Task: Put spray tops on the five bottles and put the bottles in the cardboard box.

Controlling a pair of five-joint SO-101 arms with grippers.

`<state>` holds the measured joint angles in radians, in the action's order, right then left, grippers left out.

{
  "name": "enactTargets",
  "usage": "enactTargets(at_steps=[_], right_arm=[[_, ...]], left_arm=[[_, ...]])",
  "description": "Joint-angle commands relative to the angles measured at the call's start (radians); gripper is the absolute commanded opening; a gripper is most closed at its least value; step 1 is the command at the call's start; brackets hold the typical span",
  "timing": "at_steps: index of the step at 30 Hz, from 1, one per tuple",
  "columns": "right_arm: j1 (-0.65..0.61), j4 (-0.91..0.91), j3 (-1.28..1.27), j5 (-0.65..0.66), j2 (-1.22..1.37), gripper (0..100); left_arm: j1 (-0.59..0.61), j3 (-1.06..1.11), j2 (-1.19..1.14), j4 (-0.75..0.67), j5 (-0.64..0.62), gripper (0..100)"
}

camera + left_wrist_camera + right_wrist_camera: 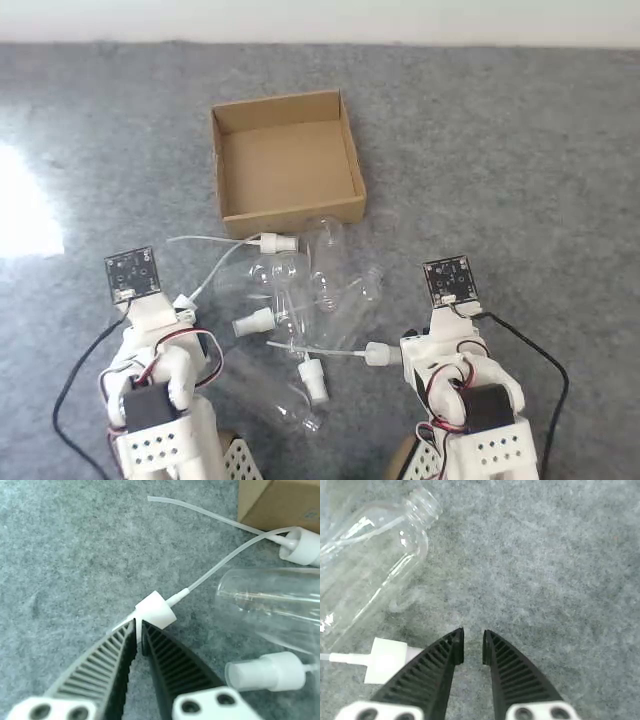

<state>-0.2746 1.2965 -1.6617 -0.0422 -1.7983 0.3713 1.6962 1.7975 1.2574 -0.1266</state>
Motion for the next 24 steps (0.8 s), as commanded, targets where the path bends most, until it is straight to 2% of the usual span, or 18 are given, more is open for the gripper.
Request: enactTargets(at_steps=[1, 24], right_arm=[[0.01, 0.01, -0.021, -0.009, -0.013, 4.8], [0.005, 0.01, -0.021, -0.009, -0.013, 4.9]], left_arm=[[0.002, -0.01, 0.014, -0.005, 0.008, 1], [0.0, -0.012, 0.014, -0.011, 0.005, 1]])
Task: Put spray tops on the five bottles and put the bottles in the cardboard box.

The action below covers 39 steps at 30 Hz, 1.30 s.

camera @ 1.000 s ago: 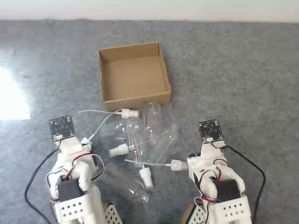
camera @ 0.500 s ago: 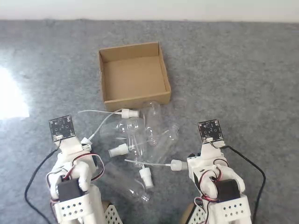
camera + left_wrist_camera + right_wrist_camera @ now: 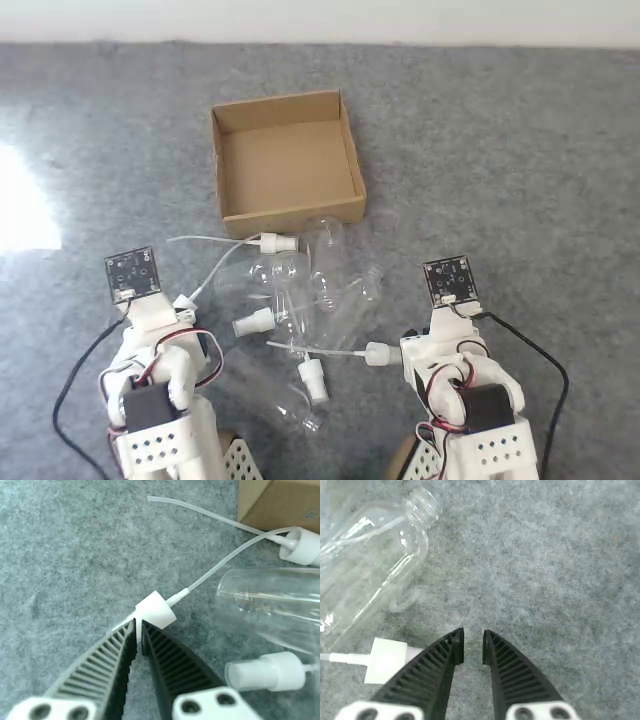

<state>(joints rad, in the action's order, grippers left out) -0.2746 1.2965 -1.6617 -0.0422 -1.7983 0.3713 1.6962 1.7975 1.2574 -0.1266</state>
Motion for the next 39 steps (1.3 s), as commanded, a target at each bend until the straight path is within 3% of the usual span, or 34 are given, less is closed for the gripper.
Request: enactTargets(at_steps=[1, 10, 14, 19, 28, 39], right_arm=[[0.004, 0.01, -0.021, -0.009, -0.013, 5.0], [0.004, 0.01, -0.021, -0.011, -0.013, 4.9], [0.01, 0.01, -0.021, -0.009, -0.013, 4.9], [0.012, 0.013, -0.015, -0.008, -0.013, 5.2], [0.111, 0.012, 0.213, -0.008, -0.013, 4.9], [0.108, 0.05, 0.542, -0.014, 0.001, 0.6]], left_arm=[[-0.002, -0.015, 0.014, -0.015, 0.003, 1], [-0.048, -0.093, 0.014, -0.158, 0.017, 1], [-0.112, -0.093, 0.014, -0.175, 0.117, 1], [-0.044, -0.097, 0.014, -0.172, 0.137, 1], [-0.02, -0.096, 0.014, -0.172, 0.143, 1], [-0.02, -0.093, 0.014, -0.178, 0.143, 1]])
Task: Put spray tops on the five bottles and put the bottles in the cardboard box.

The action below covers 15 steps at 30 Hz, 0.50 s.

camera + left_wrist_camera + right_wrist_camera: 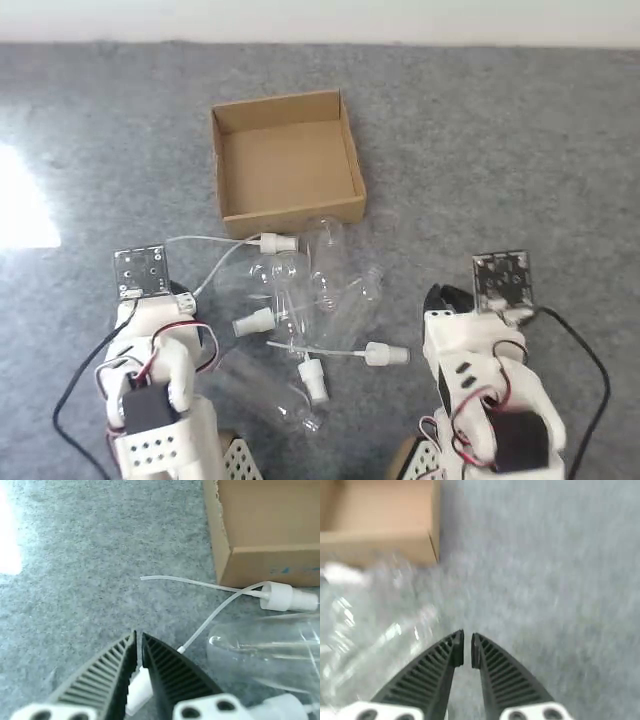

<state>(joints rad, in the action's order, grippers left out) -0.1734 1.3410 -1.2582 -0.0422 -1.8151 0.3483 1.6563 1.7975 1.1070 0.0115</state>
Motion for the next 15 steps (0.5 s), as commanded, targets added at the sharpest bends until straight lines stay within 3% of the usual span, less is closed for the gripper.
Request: enactTargets(at_steps=[1, 9, 15], right_arm=[[0.007, 0.004, 0.149, -0.014, 0.018, 0.6], [0.007, 0.005, 0.233, -0.014, 0.024, 0.6], [-0.012, 0.005, 0.351, -0.015, 0.228, 0.6]], left_arm=[[0.003, -0.053, 0.014, -0.028, 0.005, 1], [0.002, -0.051, 0.014, -0.028, 0.005, 1], [-0.003, -0.051, 0.014, -0.028, 0.005, 1]])
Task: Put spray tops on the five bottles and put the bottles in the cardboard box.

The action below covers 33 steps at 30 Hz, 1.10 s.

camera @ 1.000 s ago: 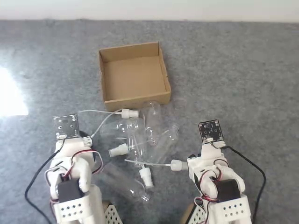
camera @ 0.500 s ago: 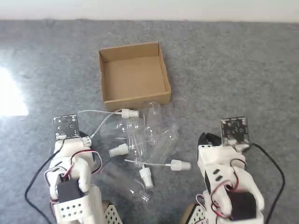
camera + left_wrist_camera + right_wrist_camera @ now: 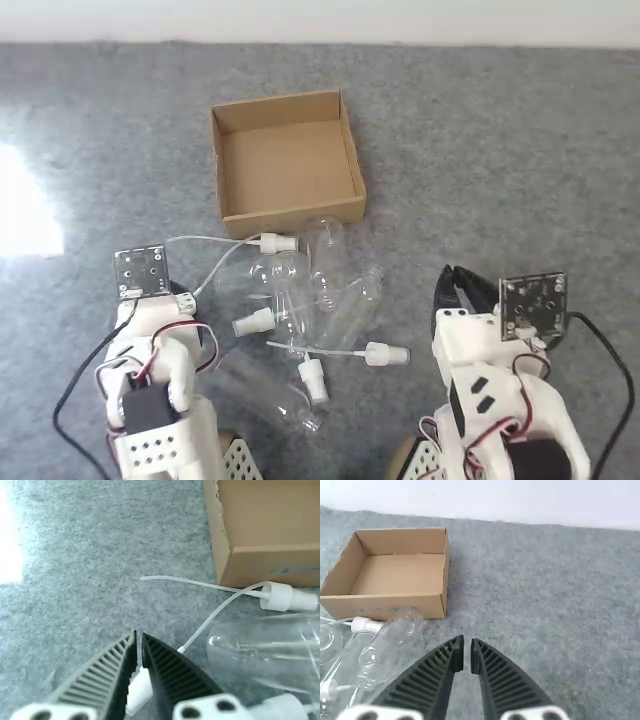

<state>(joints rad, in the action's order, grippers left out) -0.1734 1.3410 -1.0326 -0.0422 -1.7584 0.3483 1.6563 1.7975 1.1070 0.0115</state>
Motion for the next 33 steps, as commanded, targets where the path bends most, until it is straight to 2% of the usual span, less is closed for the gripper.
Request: enactTargets(at_steps=[1, 3, 12, 18, 23, 25, 30, 33], right_arm=[[-0.033, 0.005, 0.155, -0.015, 0.222, 0.6], [-0.074, 0.005, 0.192, -0.028, 0.321, 0.6], [-0.292, -0.096, 0.196, -0.239, 0.576, 0.7], [-0.36, -0.153, 0.195, -0.394, 0.697, 1.0], [-0.361, -0.249, 0.195, -0.422, 0.809, 1.3], [-0.363, -0.271, 0.196, -0.422, 0.851, 4.8], [-0.363, -0.271, 0.196, -0.489, 0.946, 22.6], [-0.398, -0.272, 0.196, -0.499, 1.001, 24.3]], left_arm=[[-0.002, -0.051, 0.014, -0.028, 0.005, 1], [0.0, -0.044, 0.014, -0.028, 0.006, 1], [0.002, -0.036, 0.014, -0.029, 0.006, 1], [0.002, -0.019, 0.014, -0.028, 0.046, 1], [0.002, -0.013, 0.014, -0.028, 0.066, 1], [0.002, -0.013, 0.014, -0.028, 0.066, 1], [0.002, -0.013, 0.014, -0.028, 0.066, 1], [0.002, -0.013, 0.014, -0.028, 0.068, 1]])
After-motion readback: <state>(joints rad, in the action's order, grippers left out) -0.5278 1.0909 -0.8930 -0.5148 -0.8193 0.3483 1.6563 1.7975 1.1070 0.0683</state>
